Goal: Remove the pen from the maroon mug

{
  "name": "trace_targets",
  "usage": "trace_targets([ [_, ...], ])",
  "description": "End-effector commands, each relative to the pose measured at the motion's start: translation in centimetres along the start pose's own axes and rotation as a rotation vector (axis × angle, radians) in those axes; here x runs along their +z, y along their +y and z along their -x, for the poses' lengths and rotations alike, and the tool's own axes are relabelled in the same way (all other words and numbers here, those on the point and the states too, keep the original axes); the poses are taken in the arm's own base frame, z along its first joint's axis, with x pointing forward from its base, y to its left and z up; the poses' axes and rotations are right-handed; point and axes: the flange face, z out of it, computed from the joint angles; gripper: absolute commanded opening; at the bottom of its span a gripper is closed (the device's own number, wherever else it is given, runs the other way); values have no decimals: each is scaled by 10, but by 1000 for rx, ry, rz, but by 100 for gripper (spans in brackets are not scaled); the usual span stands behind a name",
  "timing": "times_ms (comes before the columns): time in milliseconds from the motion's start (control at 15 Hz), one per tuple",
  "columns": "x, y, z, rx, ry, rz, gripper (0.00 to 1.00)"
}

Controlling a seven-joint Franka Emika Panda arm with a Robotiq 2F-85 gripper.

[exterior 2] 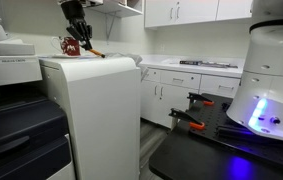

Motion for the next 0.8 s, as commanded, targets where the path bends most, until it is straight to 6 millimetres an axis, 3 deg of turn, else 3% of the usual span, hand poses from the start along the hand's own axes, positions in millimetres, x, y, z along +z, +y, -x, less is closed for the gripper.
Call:
trace_targets([
  [0, -7, 0, 17, -171, -65, 85, 39],
  [133, -16, 1, 21, -215, -50, 130, 45],
  [400, -43, -2, 33, -98, 64, 88, 76],
  [600, -78, -12, 59, 31, 130, -27, 98],
  [733, -107, -17, 77, 96, 204, -66, 100],
])
